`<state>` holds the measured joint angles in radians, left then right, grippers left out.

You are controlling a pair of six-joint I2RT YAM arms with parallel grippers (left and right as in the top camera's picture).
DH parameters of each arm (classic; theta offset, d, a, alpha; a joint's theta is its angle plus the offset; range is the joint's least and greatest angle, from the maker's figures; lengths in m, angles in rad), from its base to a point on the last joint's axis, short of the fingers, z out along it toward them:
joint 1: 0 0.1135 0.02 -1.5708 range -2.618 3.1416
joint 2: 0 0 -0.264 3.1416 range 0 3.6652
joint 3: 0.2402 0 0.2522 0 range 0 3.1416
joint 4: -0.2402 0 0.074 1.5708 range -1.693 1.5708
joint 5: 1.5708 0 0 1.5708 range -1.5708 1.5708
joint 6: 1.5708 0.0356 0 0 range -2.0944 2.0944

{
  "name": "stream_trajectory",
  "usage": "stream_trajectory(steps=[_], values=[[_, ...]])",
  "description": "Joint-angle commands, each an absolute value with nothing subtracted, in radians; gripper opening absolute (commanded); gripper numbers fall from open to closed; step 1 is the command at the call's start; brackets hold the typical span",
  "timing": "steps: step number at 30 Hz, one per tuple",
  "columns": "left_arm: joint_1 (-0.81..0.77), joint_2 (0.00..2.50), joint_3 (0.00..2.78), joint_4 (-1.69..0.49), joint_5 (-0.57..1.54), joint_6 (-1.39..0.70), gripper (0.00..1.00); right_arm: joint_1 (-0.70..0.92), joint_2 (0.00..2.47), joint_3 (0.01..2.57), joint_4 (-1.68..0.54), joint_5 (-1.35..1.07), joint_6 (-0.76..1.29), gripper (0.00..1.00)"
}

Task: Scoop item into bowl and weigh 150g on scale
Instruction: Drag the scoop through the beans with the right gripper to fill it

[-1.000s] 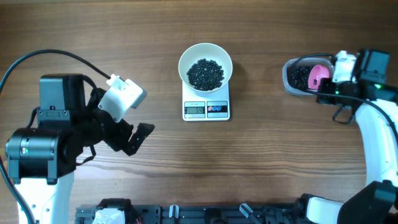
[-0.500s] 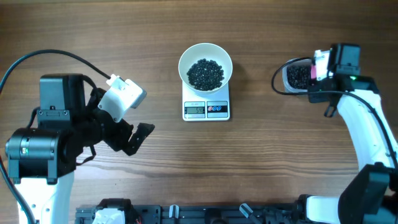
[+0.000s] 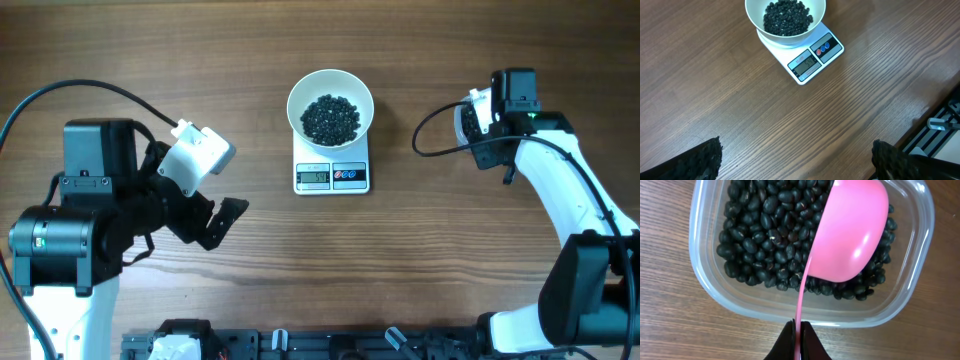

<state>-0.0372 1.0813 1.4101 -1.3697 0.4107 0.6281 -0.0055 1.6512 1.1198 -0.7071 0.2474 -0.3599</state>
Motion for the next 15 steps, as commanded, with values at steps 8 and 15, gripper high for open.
stream_trajectory(steps=[8,15], values=[[-0.030,1.078,1.423,-1.370,0.426,0.647,1.00,-0.078,1.685,1.187,-0.806,-0.079,-0.330,0.04],[-0.030,1.078,1.423,-1.370,0.426,0.647,1.00,-0.230,1.685,1.187,-0.820,-0.268,-0.329,0.04]])
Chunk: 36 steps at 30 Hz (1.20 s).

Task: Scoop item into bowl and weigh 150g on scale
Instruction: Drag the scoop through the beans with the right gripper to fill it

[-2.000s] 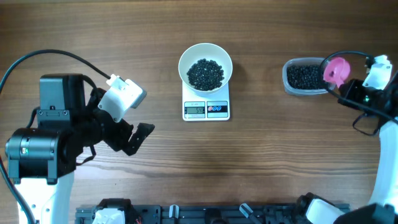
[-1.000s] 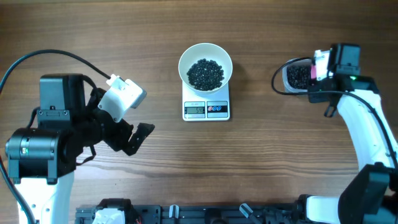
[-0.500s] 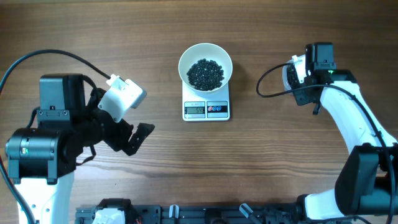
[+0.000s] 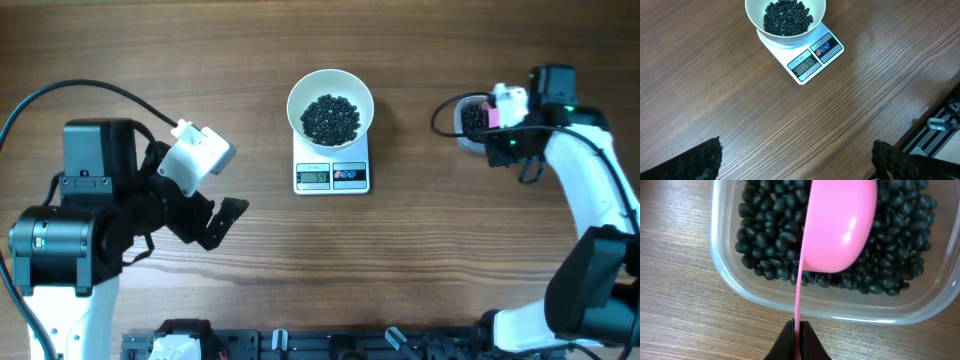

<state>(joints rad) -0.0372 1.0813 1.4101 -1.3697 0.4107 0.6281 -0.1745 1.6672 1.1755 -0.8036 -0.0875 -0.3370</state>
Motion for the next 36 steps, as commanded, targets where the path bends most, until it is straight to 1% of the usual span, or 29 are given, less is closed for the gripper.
stream_trajectory(steps=[1,4,7,13,18,30,33,36], values=[[-0.030,1.078,1.423,-1.370,0.426,0.647,1.00,-0.252,1.685,1.187,-0.823,-0.301,-0.329,0.04],[-0.030,1.078,1.423,-1.370,0.426,0.647,1.00,-0.313,1.685,1.187,-0.838,-0.404,-0.330,0.04],[-0.030,1.078,1.423,-1.370,0.426,0.647,1.00,-0.344,1.685,1.187,-0.858,-0.429,-0.337,0.04],[-0.030,1.078,1.423,-1.370,0.426,0.647,1.00,-0.349,1.693,1.187,-0.860,-0.484,-0.338,0.04],[-0.030,1.078,1.423,-1.370,0.426,0.648,1.00,-0.344,1.752,1.186,-0.854,-0.546,-0.338,0.04],[-0.030,1.078,1.423,-1.370,0.426,0.647,1.00,-0.360,1.769,1.188,-0.891,-0.543,-0.336,0.04],[-0.030,1.078,1.423,-1.370,0.426,0.647,1.00,-0.371,1.769,1.188,-0.883,-0.514,-0.287,0.04],[-0.030,1.078,1.423,-1.370,0.426,0.647,1.00,-0.403,1.769,1.188,-0.888,-0.544,-0.263,0.04]])
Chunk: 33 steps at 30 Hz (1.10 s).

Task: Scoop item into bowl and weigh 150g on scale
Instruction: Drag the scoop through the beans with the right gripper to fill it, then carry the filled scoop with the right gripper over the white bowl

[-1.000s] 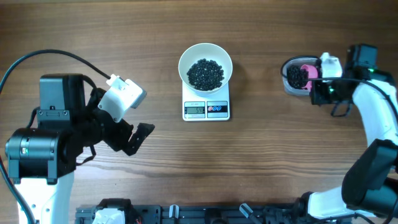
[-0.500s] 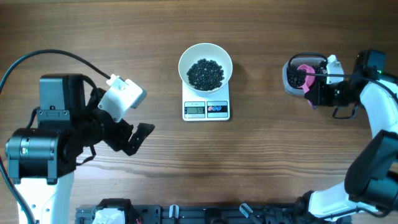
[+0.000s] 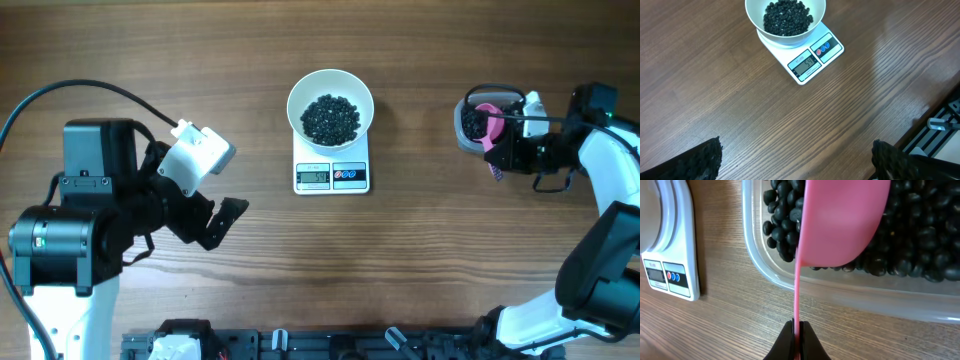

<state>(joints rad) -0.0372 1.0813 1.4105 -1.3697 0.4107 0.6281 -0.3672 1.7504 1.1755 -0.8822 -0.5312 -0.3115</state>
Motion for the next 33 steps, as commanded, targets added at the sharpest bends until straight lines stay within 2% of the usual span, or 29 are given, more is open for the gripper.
stream_trajectory(steps=[1,9,20,28,33], values=[[-0.030,1.078,1.423,-1.370,0.426,0.648,1.00,-0.414,1.769,1.188,-0.888,-0.562,-0.257,0.04],[-0.030,1.078,1.423,-1.370,0.426,0.647,1.00,-0.512,1.769,1.186,-0.885,-0.783,-0.259,0.04],[-0.030,1.078,1.423,-1.370,0.426,0.647,1.00,-0.545,1.769,1.186,-0.926,-1.015,-0.291,0.04],[-0.030,1.078,1.423,-1.370,0.426,0.647,1.00,-0.498,1.769,1.187,-0.931,-1.181,-0.256,0.05],[-0.030,1.078,1.423,-1.370,0.426,0.647,1.00,-0.380,1.769,1.187,-0.908,-1.204,-0.218,0.05]])
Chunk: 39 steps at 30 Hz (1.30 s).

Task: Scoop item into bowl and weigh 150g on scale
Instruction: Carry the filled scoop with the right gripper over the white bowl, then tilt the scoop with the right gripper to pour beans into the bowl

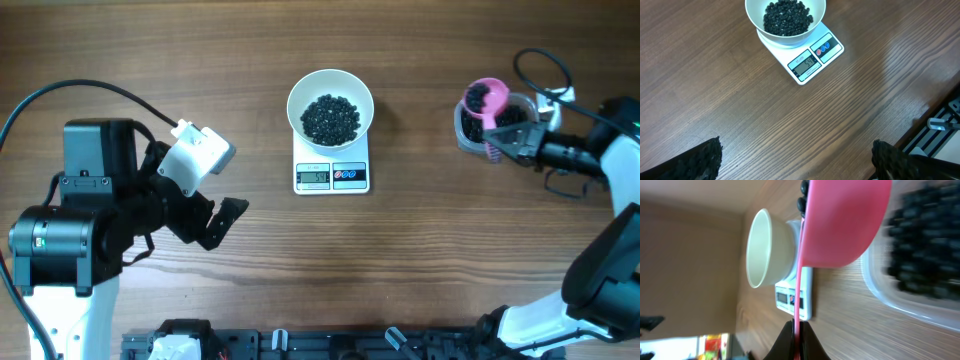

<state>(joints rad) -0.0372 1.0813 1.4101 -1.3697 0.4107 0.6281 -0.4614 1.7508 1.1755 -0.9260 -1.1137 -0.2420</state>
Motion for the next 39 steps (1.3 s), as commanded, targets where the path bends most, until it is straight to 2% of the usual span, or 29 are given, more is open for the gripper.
stream_trajectory(steps=[1,15,21,33,39], values=[[-0.030,1.078,1.423,-1.370,0.426,0.647,1.00,-0.349,1.769,1.187,-0.890,-1.206,-0.192,0.05],[-0.030,1.078,1.423,-1.370,0.426,0.647,1.00,0.017,1.756,1.219,-0.484,-1.172,0.136,0.04],[-0.030,1.078,1.423,-1.370,0.426,0.647,1.00,0.131,1.747,1.220,-0.393,-1.021,0.130,0.05],[-0.030,1.078,1.423,-1.370,0.426,0.647,1.00,0.196,1.636,1.221,-0.409,-0.625,0.043,0.04],[-0.030,1.078,1.423,-1.370,0.426,0.647,1.00,0.273,1.636,1.220,-0.455,-0.525,-0.007,0.05]])
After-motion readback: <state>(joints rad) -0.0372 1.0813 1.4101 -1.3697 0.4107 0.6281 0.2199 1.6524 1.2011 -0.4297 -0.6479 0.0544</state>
